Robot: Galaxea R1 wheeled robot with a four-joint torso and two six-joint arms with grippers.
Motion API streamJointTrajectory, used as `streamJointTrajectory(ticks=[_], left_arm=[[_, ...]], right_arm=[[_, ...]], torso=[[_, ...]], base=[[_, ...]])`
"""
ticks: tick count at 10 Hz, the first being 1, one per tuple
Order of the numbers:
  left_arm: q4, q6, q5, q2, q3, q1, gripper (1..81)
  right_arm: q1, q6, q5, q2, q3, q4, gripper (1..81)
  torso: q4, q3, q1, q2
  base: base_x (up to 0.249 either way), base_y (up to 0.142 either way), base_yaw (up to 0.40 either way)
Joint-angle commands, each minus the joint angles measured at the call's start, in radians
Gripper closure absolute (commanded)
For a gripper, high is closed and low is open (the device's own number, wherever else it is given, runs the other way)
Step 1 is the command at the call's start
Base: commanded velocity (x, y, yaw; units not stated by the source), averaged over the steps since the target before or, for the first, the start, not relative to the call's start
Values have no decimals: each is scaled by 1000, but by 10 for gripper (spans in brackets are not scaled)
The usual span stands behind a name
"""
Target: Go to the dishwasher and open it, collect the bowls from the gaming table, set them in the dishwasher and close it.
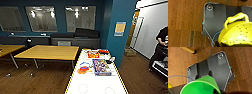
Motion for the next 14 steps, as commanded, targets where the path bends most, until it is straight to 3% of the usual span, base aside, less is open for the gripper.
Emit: streamJointTrajectory(ticks=[1, 3, 8, 14], left_arm=[[11, 5, 55, -16, -5, -35, 811], [14, 7, 53, -28, -5, -24, 811], [20, 7, 15, -37, 2, -4, 811], [22, 8, 15, -33, 2, -4, 811]], right_arm=[[49, -3, -60, -56, 16, -14, 811], [57, -8, -63, -91, 19, -17, 811], [90, -6, -64, -200, 178, -39, 811], [63, -6, -63, -128, 163, -48, 811]], torso=[[0, 0, 1, 0], [0, 0, 1, 0], [0, 0, 1, 0], [0, 0, 1, 0]], base=[[-82, 0, 0], [-82, 0, 0], [-79, 0, 0], [-99, 0, 0]])
